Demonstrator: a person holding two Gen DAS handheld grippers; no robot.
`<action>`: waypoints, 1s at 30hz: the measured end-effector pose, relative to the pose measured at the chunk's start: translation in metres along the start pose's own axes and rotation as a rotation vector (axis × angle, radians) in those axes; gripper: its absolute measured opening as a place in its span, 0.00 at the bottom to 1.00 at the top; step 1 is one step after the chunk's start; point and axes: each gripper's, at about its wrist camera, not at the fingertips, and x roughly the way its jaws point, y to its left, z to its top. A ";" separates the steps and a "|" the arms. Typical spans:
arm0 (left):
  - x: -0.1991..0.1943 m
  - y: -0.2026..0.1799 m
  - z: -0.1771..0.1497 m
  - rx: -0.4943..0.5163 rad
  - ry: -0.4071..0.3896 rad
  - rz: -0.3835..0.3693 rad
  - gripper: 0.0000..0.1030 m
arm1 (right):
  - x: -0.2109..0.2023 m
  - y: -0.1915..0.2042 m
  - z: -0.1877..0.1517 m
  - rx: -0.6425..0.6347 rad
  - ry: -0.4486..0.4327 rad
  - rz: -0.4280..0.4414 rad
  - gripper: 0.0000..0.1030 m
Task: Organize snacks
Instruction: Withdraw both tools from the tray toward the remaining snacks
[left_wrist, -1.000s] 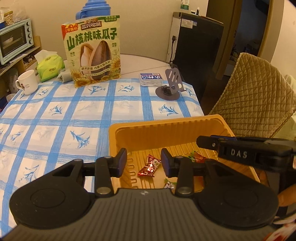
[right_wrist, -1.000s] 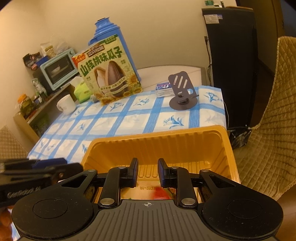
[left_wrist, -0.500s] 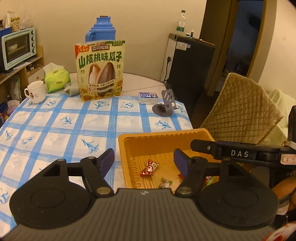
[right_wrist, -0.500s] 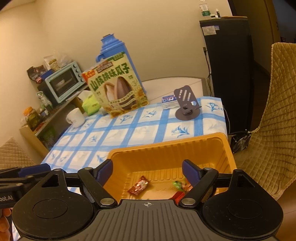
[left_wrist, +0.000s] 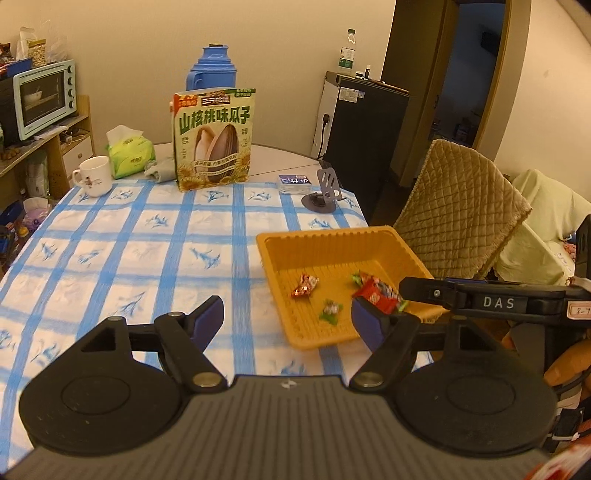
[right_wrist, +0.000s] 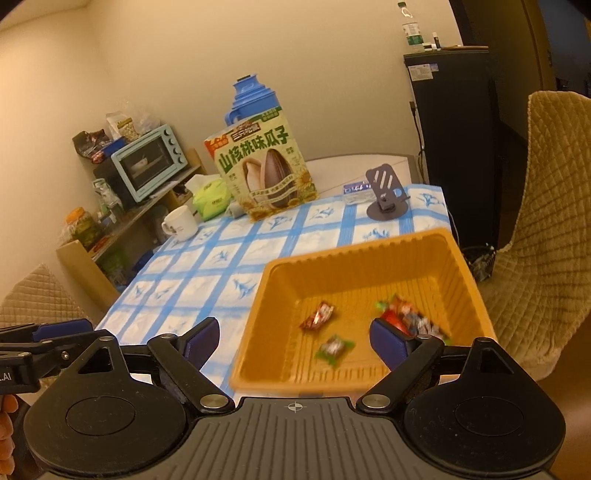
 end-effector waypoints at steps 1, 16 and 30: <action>-0.007 0.002 -0.005 0.000 0.000 -0.004 0.72 | -0.005 0.005 -0.005 0.001 0.002 0.000 0.86; -0.089 0.048 -0.079 0.010 0.045 -0.031 0.72 | -0.052 0.077 -0.096 -0.009 0.077 -0.026 0.86; -0.123 0.082 -0.122 0.009 0.074 -0.012 0.71 | -0.061 0.121 -0.161 -0.032 0.179 -0.054 0.86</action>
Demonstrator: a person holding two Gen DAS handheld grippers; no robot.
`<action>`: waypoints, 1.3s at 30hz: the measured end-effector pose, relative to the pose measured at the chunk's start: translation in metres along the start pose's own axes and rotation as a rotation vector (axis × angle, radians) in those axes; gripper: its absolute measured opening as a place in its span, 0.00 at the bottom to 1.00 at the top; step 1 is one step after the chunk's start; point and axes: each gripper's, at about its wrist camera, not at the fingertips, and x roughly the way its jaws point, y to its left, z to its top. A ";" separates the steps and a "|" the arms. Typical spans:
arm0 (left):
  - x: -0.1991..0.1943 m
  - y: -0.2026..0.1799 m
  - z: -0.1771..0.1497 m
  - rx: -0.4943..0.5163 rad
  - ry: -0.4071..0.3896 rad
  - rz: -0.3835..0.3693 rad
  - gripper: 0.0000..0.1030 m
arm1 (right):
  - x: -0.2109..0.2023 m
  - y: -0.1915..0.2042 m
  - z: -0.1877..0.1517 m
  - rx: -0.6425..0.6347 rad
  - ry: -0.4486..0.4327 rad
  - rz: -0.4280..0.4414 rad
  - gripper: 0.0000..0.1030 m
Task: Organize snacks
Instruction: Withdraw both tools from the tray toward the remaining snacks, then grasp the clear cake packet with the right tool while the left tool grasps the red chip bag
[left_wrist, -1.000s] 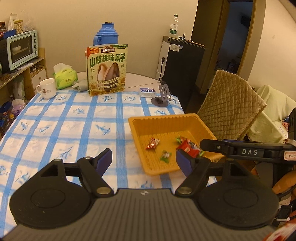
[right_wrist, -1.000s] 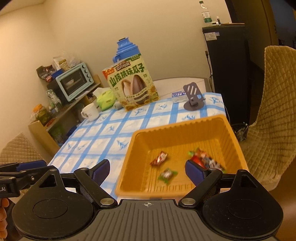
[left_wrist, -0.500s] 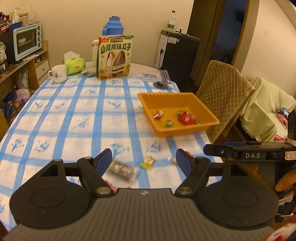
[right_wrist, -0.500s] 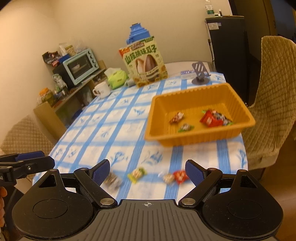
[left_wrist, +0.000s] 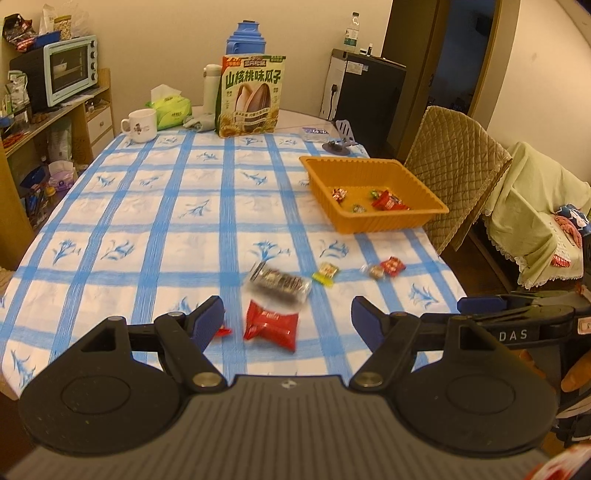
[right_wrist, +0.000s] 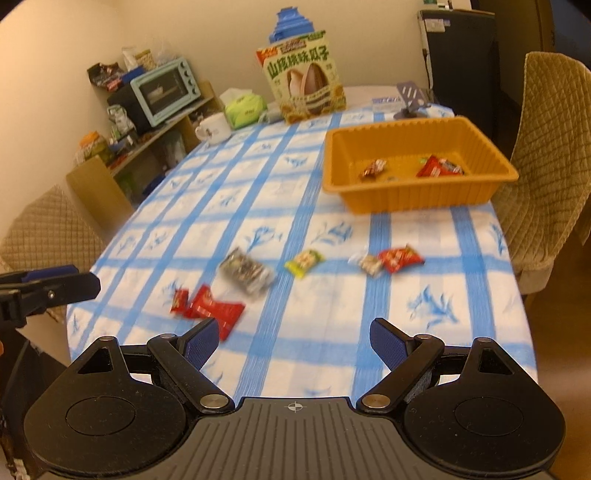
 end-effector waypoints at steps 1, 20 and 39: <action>-0.001 0.002 -0.003 -0.002 0.004 0.003 0.71 | 0.000 0.002 -0.003 -0.005 0.005 0.000 0.86; 0.018 0.019 -0.036 -0.088 0.064 0.131 0.68 | 0.035 -0.022 -0.009 -0.107 0.059 -0.041 0.85; 0.061 0.013 -0.021 -0.210 0.100 0.287 0.64 | 0.105 -0.080 0.047 -0.365 0.059 0.019 0.35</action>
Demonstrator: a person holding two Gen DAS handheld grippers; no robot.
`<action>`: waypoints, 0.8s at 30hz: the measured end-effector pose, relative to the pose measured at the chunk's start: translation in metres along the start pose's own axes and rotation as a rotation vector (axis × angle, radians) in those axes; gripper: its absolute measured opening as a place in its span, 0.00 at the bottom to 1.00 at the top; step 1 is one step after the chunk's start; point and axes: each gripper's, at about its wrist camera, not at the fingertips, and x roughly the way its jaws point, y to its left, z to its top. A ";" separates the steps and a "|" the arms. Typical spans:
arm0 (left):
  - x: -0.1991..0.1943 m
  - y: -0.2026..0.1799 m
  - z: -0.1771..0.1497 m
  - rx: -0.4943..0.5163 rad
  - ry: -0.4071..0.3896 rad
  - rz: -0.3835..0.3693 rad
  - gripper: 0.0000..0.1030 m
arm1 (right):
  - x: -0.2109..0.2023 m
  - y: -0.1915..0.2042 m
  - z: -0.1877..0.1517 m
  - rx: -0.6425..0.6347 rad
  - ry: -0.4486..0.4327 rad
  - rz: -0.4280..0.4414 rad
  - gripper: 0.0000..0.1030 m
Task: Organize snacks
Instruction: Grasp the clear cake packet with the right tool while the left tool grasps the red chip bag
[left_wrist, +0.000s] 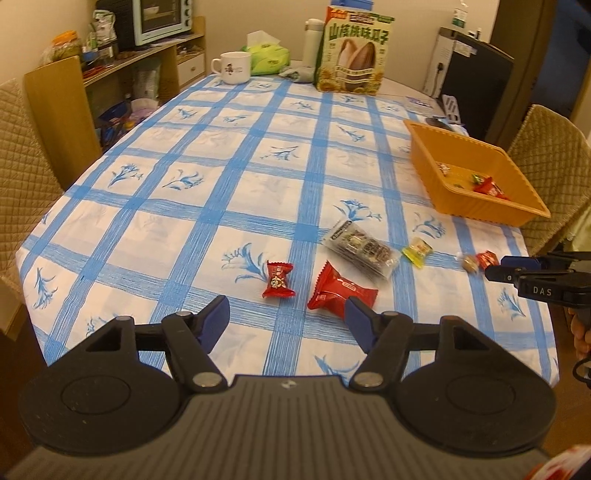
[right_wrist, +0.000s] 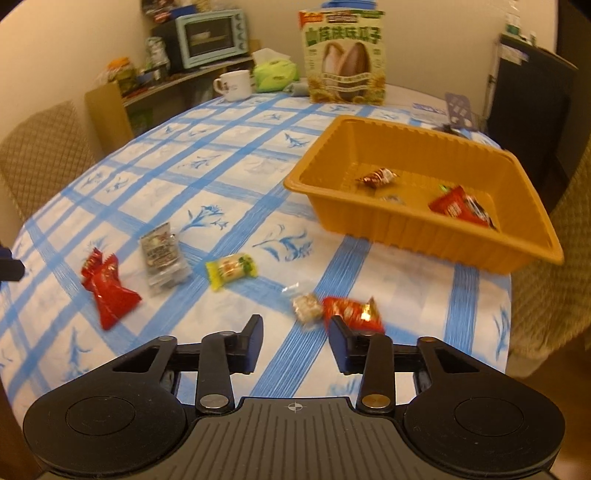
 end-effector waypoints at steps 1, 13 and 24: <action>0.001 0.000 0.000 -0.007 0.002 0.008 0.64 | 0.004 -0.001 0.002 -0.016 0.005 0.006 0.34; 0.005 -0.005 -0.004 -0.066 0.031 0.069 0.64 | 0.044 -0.011 0.014 -0.121 0.046 0.063 0.29; 0.017 -0.020 -0.009 -0.090 0.058 0.058 0.63 | 0.053 -0.008 0.010 -0.185 0.059 0.084 0.21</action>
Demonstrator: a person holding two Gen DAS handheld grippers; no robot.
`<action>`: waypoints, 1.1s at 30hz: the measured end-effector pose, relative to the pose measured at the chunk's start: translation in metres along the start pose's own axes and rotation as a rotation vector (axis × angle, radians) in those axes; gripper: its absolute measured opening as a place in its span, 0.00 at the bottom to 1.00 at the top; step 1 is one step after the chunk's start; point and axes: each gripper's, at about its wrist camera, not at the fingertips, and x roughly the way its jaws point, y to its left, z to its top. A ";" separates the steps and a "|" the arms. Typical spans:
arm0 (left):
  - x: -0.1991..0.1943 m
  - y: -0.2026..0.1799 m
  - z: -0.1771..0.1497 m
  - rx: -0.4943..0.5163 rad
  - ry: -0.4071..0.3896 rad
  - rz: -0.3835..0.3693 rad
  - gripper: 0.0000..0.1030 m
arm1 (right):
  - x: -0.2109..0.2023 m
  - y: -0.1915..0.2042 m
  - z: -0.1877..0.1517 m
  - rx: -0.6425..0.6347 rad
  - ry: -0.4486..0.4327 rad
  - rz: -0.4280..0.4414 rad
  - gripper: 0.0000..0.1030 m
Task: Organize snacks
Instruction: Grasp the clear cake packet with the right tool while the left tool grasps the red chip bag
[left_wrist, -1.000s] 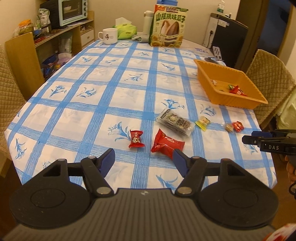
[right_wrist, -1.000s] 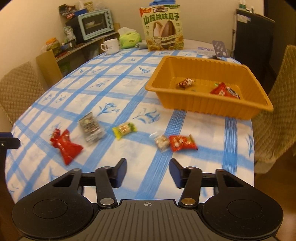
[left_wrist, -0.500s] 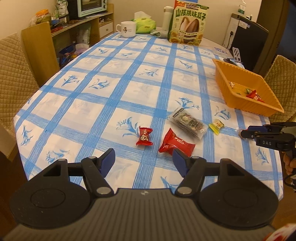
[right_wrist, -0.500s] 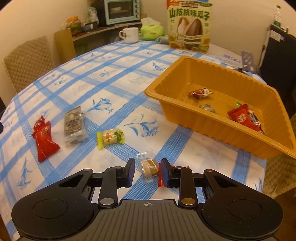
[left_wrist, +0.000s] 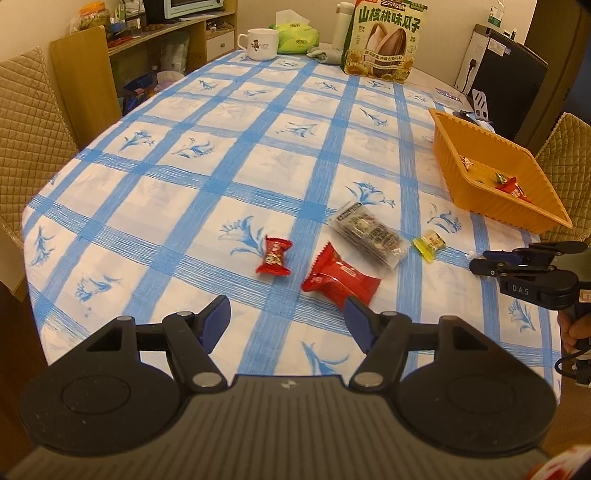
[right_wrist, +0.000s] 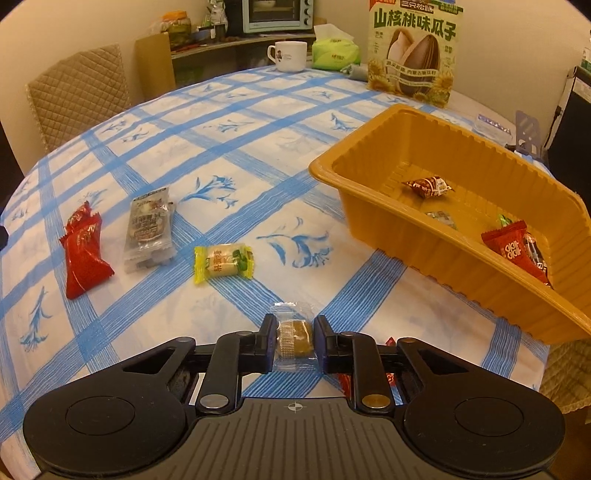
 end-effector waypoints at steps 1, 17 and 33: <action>0.002 -0.002 0.000 0.000 0.004 -0.006 0.63 | 0.000 0.001 0.000 -0.005 0.001 0.000 0.21; 0.043 -0.036 0.008 -0.055 0.078 -0.062 0.58 | -0.043 -0.020 0.016 0.121 -0.102 0.042 0.20; 0.078 -0.034 0.025 -0.130 0.096 -0.011 0.32 | -0.062 -0.049 0.002 0.199 -0.115 -0.002 0.20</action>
